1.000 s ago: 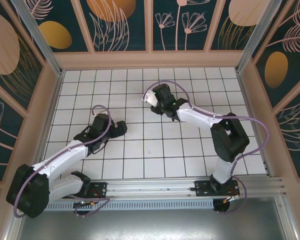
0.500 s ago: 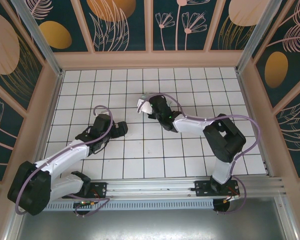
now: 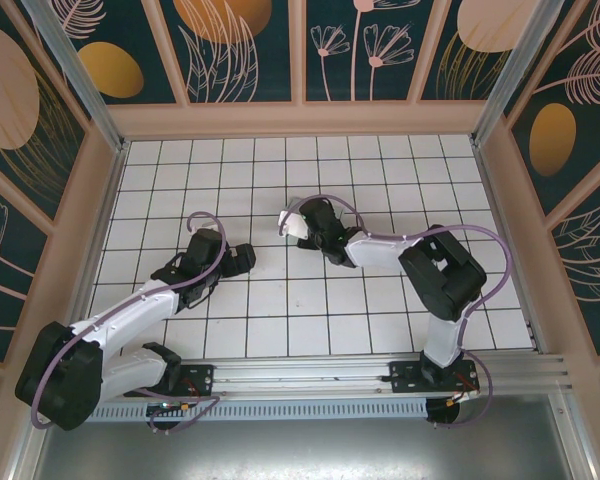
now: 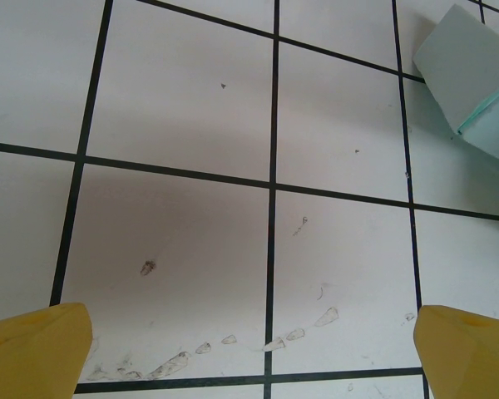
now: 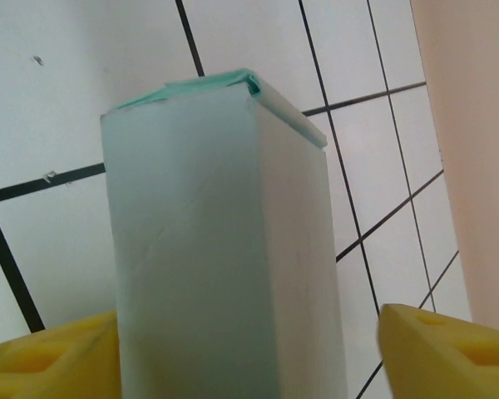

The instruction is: Fold the paper box

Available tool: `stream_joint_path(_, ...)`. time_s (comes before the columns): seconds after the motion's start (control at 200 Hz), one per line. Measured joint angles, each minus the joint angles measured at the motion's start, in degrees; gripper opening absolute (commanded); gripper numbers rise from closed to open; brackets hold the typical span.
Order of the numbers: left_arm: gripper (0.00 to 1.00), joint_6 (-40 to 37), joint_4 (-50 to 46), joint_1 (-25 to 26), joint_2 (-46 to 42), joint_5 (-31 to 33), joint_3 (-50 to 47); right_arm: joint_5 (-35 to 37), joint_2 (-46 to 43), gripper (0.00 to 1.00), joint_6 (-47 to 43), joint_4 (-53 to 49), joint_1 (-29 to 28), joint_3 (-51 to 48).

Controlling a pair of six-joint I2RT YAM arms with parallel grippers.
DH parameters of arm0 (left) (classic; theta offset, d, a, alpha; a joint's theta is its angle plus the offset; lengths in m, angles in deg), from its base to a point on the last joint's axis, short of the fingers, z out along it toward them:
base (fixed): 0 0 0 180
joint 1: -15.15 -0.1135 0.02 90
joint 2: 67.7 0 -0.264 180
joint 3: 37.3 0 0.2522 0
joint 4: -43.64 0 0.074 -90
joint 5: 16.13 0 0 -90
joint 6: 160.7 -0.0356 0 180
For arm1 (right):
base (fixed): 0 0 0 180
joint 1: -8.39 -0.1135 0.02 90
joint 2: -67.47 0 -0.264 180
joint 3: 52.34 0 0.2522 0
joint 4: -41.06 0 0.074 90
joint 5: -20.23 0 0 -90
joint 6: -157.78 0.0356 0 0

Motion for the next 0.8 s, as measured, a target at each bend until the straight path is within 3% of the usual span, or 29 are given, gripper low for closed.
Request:
stream_joint_path(0.07, 0.99, 0.00, 0.09, 0.00, 0.00, 0.02, 0.00, -1.09, -0.02, 0.92, 1.22, -0.46, 0.46, 0.00)
stream_joint_path(0.095, 0.99, 0.00, 0.13, 0.00, 0.00, 0.00, 0.00, -1.68, -0.02, 0.99, 1.55, -0.74, 0.61, 0.00)
stream_joint_path(0.26, 0.99, -0.52, 2.58, 0.00, 0.09, 0.50, -0.17, -9.16, -1.53, 0.99, 5.38, -4.15, 2.08, 0.00)
stream_joint_path(0.39, 0.99, -3.74, 7.23, 0.00, -2.08, 2.93, -1.77, -17.90, -7.85, 0.99, 11.34, -3.74, 5.51, -2.05)
stream_joint_path(0.595, 0.99, -14.16, 17.62, 0.00, -6.40, 13.18, -2.10, -26.53, -22.32, 0.99, 24.50, 7.52, 15.34, -12.39)
stream_joint_path(0.801, 0.99, -29.20, 32.24, -0.07, -7.13, 20.04, -8.39, -23.80, -32.98, 0.99, 39.67, 18.58, 29.90, -28.00)
